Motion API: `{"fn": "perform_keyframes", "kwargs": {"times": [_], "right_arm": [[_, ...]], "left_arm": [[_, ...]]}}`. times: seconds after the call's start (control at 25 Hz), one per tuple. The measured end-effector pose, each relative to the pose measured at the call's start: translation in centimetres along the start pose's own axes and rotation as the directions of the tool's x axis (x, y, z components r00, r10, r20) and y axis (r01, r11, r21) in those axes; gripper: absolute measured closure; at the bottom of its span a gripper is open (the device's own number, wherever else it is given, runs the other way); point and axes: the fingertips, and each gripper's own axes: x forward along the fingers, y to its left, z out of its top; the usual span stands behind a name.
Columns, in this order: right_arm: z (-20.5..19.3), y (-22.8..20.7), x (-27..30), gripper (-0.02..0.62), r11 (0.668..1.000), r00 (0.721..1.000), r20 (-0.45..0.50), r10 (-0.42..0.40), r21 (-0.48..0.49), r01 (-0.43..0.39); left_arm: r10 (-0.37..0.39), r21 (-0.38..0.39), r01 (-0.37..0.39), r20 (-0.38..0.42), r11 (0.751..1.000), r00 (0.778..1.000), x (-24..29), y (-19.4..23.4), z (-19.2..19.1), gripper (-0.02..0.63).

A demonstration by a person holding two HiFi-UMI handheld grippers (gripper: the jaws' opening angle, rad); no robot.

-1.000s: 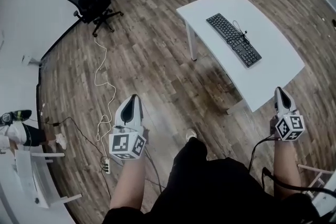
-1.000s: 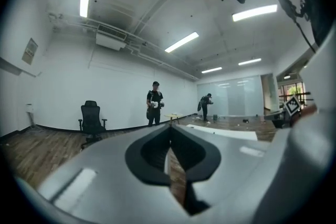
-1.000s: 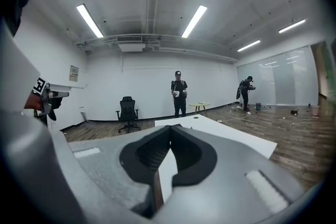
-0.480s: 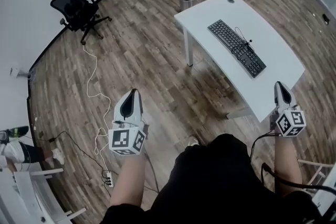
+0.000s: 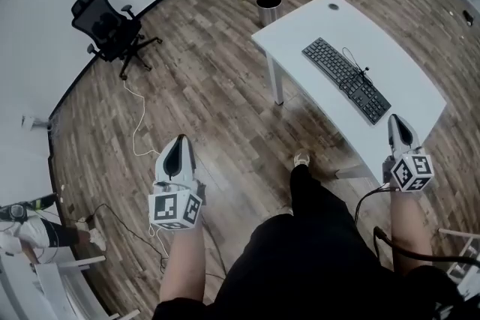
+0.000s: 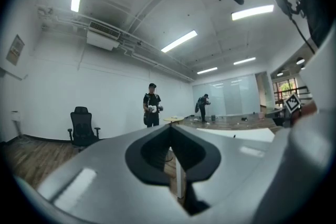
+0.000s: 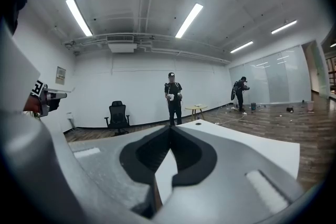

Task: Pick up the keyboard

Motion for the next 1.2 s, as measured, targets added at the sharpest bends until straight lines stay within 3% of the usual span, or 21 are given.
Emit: {"fn": "perform_keyframes", "kwargs": {"times": [0.24,0.56,0.92,1.2], "right_arm": [[0.5,-0.9,6.1,0.594,1.0,1.0,0.001,0.0,0.006,0.0],[0.5,-4.1,13.9,0.594,0.999,0.999,-0.024,-0.044,0.023,0.045],[1.5,-10.7,21.9,0.594,0.995,0.996,-0.045,-0.08,0.052,0.082],[2.1,-14.2,24.6,0.594,0.988,0.993,-0.022,-0.119,0.095,0.12]], "left_arm": [[0.037,-0.015,-0.038,-0.043,0.999,0.998,3.7,3.0,-1.1,0.605],[0.011,-0.01,-0.012,-0.09,1.0,0.996,13.3,4.5,-0.8,0.606],[-0.066,-0.007,0.066,-0.113,0.998,0.991,27.4,1.2,1.2,0.604],[-0.132,0.066,0.141,-0.122,0.988,0.984,33.3,-1.9,2.5,0.605]]}}
